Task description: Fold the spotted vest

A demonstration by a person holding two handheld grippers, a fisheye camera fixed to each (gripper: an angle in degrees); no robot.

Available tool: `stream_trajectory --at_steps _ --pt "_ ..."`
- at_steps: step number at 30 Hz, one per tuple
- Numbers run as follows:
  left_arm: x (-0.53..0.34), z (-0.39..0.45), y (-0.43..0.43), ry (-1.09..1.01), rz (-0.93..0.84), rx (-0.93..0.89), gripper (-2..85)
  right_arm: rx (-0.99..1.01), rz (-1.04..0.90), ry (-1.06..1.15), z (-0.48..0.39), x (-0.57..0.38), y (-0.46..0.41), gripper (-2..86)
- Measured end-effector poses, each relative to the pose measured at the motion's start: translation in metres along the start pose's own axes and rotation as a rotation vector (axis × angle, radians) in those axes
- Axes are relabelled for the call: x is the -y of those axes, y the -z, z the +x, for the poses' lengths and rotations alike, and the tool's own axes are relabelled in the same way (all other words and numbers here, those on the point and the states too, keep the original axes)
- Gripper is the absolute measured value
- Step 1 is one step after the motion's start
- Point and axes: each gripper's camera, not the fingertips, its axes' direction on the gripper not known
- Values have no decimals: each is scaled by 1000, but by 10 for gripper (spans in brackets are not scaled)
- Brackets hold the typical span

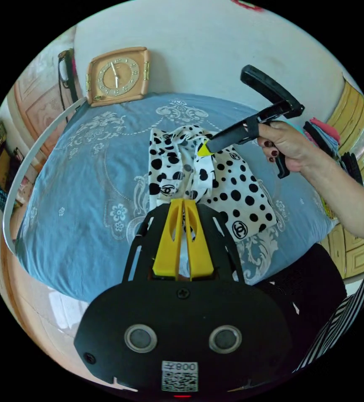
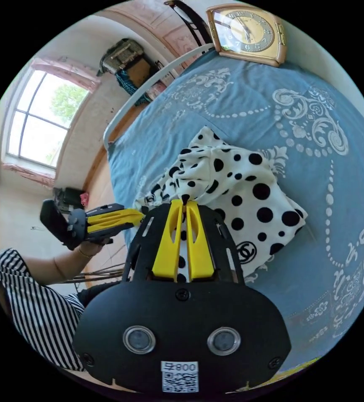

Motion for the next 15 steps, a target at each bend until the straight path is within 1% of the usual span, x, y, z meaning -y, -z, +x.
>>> stream_trajectory --at_steps 1,3,5,7,9,11,13,15 --pt "-3 -7 2 43 4 -14 5 70 11 -14 6 3 -1 25" --pt "-8 -21 2 118 7 -57 3 127 17 -28 14 8 -7 28" --pt "-17 -38 1 217 12 -105 2 146 -7 -53 24 15 -20 35" --pt "-23 -48 4 272 41 -136 2 169 -54 -90 38 23 -41 48" --pt "-26 -51 11 282 103 -171 2 188 -68 -123 48 25 -52 56" --pt "-24 -45 15 215 141 -205 2 232 -58 -146 56 23 -57 63" --pt "-18 -40 8 155 89 -201 2 275 -26 -152 62 14 -57 67" --pt "-15 -40 -3 145 32 -144 2 292 5 -141 65 2 -51 67"
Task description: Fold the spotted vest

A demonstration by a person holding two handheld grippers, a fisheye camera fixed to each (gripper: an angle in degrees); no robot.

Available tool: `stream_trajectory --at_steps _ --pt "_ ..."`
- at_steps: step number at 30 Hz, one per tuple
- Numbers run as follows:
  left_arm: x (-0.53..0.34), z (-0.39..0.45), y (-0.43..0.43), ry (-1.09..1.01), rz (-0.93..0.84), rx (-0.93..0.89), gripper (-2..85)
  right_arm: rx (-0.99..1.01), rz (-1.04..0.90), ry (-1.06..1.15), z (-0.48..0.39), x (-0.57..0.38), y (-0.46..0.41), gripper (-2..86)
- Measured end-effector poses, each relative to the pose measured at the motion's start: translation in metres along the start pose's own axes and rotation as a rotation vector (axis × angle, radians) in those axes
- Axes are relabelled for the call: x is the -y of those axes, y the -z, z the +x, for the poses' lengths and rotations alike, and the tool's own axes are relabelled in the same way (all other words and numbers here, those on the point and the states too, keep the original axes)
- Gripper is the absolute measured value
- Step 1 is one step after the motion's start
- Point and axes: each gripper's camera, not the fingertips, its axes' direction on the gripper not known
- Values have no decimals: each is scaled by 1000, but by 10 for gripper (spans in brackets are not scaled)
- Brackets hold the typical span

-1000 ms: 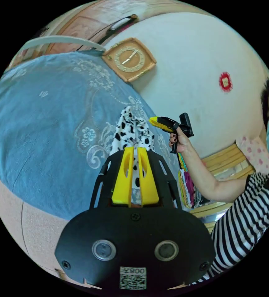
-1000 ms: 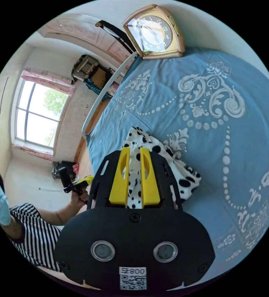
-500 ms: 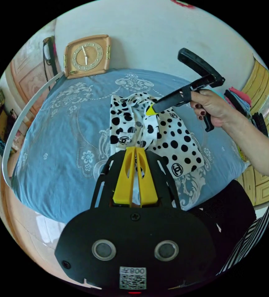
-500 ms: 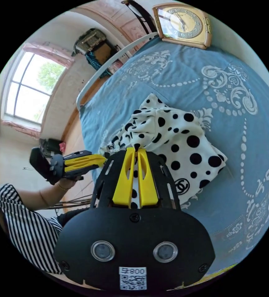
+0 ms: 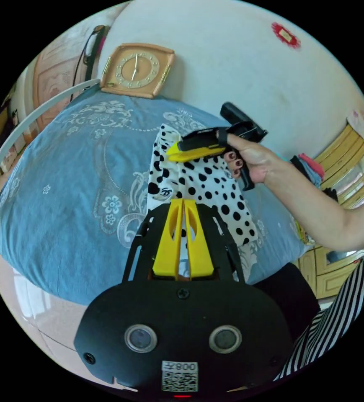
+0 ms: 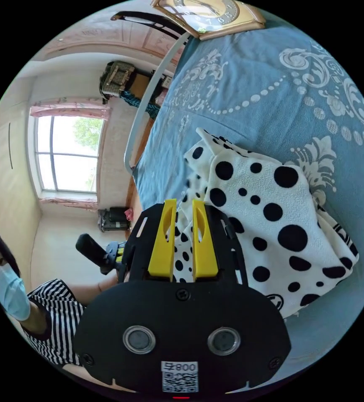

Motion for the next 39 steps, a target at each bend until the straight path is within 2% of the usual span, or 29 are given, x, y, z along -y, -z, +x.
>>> stream_trajectory --at_steps 2,4,7,9,11,15,19,22,31,39 --pt "-1 -16 -10 63 -44 51 3 -18 46 -1 4 -14 8 64" --pt "-4 -32 -12 115 -43 -18 3 -27 92 -3 16 -26 12 55" --pt "-12 -52 -8 178 -12 -103 6 -83 0 -45 40 -27 -4 43" --pt "-17 -62 0 207 31 -134 9 -23 -4 -23 45 -36 -3 40" --pt "-29 -79 17 244 104 -188 17 -47 31 16 42 -56 8 44" --pt "-54 -111 34 322 146 -276 46 -11 129 -7 62 -143 46 59" --pt "-83 -141 39 409 77 -307 71 -16 142 -199 104 -252 54 73" --pt "-96 -151 35 452 44 -376 76 83 137 -308 129 -305 35 84" --pt "-114 -151 17 488 8 -527 78 185 117 -307 157 -336 -5 65" --pt "-132 -152 -13 570 -14 -711 91 349 200 -214 151 -369 16 29"
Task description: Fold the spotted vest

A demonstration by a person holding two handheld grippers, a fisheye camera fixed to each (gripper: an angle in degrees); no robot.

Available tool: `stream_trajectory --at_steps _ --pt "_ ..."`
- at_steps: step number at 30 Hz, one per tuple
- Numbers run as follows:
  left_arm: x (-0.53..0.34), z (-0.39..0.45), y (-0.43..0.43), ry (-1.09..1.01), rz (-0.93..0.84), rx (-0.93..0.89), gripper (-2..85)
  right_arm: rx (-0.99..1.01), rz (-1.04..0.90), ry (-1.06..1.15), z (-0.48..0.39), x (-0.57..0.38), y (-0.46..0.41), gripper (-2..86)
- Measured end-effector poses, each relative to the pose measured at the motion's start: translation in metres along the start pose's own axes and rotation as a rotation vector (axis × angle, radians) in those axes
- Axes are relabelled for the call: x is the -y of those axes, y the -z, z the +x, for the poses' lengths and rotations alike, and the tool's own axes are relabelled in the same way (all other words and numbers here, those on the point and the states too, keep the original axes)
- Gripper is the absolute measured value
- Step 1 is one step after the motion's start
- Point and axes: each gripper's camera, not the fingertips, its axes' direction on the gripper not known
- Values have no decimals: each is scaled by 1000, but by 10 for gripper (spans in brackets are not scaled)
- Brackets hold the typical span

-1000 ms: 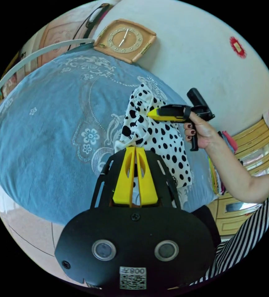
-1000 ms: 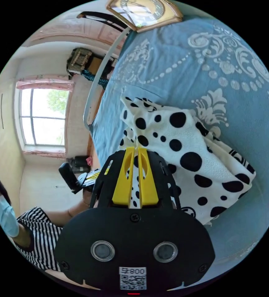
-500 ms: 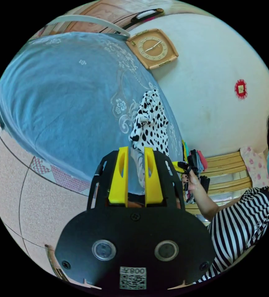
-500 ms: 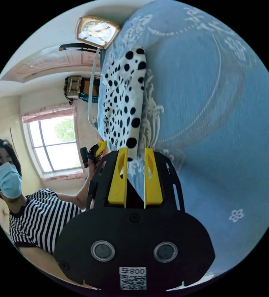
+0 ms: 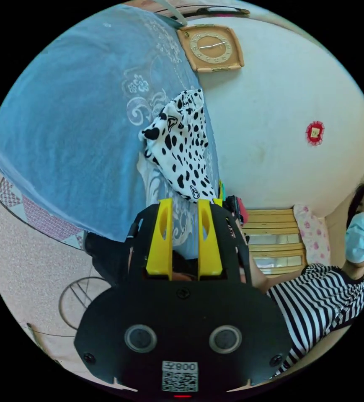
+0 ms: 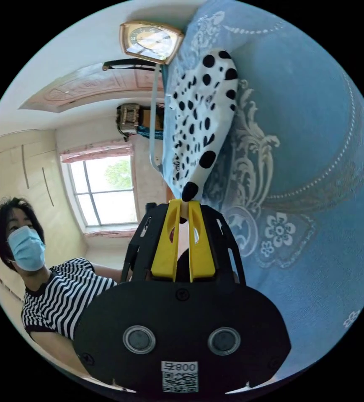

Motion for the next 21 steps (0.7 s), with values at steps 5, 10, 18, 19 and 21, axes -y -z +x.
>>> stream_trajectory --at_steps 5,10,18,19,21 --pt "-3 -21 -13 87 75 -189 112 48 19 55 -10 -11 17 24" --pt "-10 -40 -13 179 234 -289 103 60 31 78 -7 -31 32 24" --pt "-29 -44 -27 225 334 -280 46 50 54 66 15 -83 61 21" --pt "-34 -40 -32 214 324 -266 39 59 62 57 20 -94 67 21" --pt "-44 -32 -40 195 312 -248 34 73 80 45 27 -112 76 21"
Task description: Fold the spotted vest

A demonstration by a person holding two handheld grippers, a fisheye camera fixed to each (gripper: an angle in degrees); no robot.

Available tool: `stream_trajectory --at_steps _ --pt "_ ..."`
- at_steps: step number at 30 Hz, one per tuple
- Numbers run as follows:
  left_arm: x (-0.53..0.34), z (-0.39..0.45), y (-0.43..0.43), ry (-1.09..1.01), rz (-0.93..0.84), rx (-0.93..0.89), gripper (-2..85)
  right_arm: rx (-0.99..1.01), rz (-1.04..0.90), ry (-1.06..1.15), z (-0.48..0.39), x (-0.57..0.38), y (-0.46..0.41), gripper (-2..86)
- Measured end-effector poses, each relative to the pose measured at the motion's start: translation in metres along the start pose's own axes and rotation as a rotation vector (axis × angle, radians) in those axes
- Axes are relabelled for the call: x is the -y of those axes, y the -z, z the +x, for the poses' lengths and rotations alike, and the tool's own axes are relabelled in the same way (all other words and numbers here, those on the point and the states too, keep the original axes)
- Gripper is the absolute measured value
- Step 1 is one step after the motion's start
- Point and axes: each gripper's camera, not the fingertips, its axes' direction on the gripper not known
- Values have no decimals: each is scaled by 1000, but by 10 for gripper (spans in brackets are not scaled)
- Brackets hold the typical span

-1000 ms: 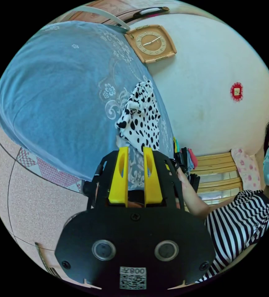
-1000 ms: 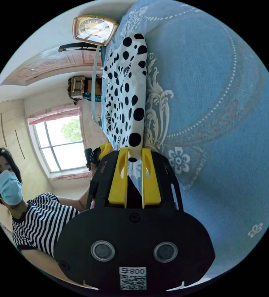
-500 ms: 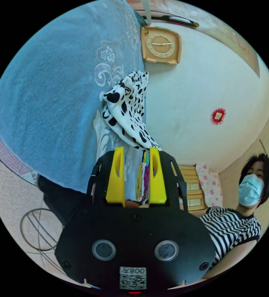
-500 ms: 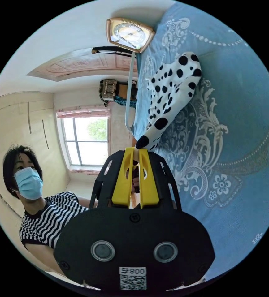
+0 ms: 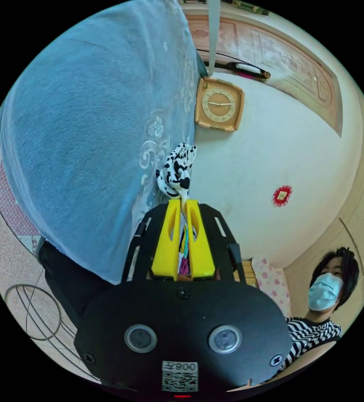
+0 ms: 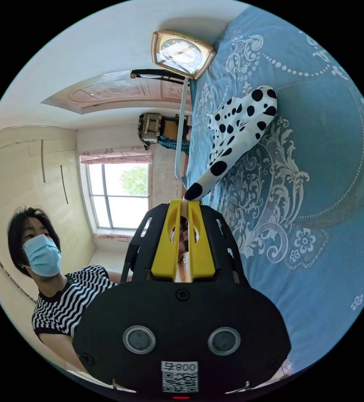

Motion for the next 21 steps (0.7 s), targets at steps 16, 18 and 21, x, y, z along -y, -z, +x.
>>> stream_trajectory --at_steps 16,18,21 --pt "-179 73 -77 -391 -187 -70 24 17 122 159 -35 -225 116 19" --pt "-202 79 -93 -434 -209 -84 25 14 142 196 -41 -254 131 20" --pt "-240 86 -122 -498 -251 -105 24 24 182 251 -47 -303 159 20"
